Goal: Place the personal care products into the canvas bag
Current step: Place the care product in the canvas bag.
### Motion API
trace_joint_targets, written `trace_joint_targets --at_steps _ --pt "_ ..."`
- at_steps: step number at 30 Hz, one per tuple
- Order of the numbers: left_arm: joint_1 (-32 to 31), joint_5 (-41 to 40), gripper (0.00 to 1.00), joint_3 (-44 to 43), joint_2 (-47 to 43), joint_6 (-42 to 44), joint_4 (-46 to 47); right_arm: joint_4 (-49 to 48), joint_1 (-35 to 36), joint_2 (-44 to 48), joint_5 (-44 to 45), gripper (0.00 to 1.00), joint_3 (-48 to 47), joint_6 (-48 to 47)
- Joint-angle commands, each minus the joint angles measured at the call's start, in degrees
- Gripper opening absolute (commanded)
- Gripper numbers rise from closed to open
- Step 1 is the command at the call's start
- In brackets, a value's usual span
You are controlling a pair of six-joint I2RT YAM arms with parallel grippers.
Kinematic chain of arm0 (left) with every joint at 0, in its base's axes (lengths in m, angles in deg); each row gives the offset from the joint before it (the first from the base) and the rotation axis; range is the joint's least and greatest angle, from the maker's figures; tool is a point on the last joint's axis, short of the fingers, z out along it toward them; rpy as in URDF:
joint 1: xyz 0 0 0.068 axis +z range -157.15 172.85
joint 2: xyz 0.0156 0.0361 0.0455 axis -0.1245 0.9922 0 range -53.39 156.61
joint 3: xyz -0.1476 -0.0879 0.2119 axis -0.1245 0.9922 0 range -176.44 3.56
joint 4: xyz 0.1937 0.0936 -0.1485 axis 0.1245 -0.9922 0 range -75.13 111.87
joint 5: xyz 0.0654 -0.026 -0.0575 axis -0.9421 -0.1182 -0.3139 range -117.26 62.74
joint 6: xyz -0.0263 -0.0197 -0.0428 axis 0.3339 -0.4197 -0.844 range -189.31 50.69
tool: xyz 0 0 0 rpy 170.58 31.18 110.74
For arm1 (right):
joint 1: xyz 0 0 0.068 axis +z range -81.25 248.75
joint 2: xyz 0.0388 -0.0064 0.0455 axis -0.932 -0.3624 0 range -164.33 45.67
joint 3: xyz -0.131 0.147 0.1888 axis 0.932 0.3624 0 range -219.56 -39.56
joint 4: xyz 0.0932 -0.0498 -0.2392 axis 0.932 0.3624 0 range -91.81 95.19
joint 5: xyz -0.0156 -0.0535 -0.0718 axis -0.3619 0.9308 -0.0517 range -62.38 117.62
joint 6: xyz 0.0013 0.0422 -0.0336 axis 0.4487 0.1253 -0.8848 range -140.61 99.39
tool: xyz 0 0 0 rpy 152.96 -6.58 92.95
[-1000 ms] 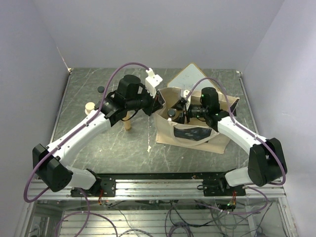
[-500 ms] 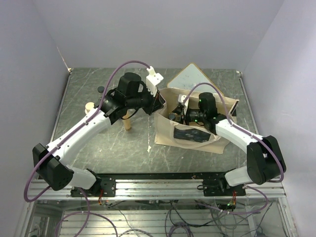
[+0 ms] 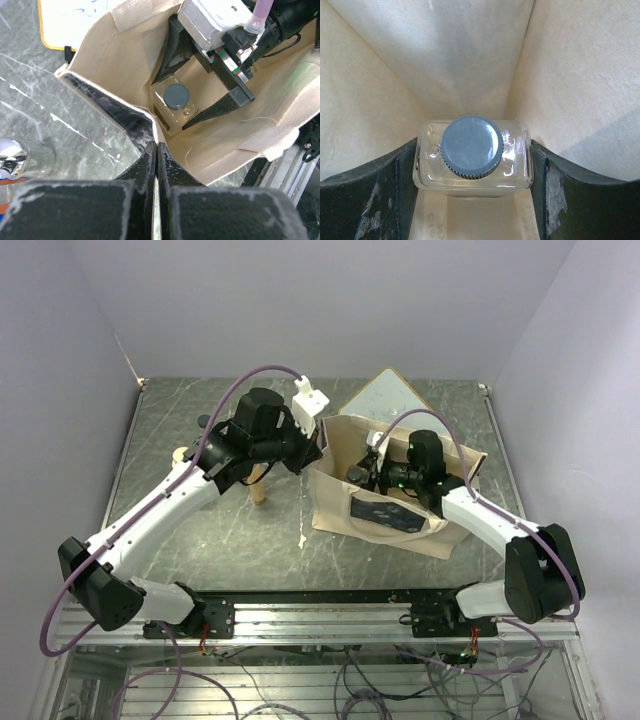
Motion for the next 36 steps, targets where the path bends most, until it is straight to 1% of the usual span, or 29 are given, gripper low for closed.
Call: trace_joint_targets --at_steps 1,5,8,12,17,22,26,28,36 --pt "0.07 -6.02 0.07 -2.92 -2.33 1.63 -0.7 0.81 -1.47 -0.11 5.41 0.0 1.63 -3.16" --pt "0.13 -12.26 0.07 -3.52 -0.94 1.48 -4.35 1.16 -1.48 0.48 5.18 0.0 1.94 -4.01" --pt "0.1 -14.63 0.07 -4.66 0.56 1.63 -7.56 2.99 -1.48 0.48 4.3 0.0 0.33 -5.39" --pt "0.0 -13.37 0.07 -3.98 0.99 1.0 -7.5 6.45 -1.19 0.24 -1.17 0.0 -2.64 -9.0" --pt "-0.26 -10.61 0.07 -4.06 1.76 -0.1 -6.96 14.24 1.57 -2.99 -4.48 0.0 -10.02 -12.69" --pt "-0.21 -10.48 0.07 -4.44 1.83 -0.55 -6.93 12.35 4.27 -4.13 -6.93 0.0 -12.6 -11.49" --pt "-0.29 -10.56 0.07 -4.06 1.77 -0.72 -6.95 8.47 5.05 -5.19 -8.75 0.0 -13.18 -7.24" --pt "-0.29 -10.39 0.07 -4.15 1.91 -0.9 -7.0 7.55 5.55 -5.8 -9.04 0.0 -15.41 -6.1" --pt "-0.28 -10.05 0.07 -4.71 2.42 -1.49 -7.18 7.66 6.08 -4.63 -9.77 0.0 -17.71 -5.6"
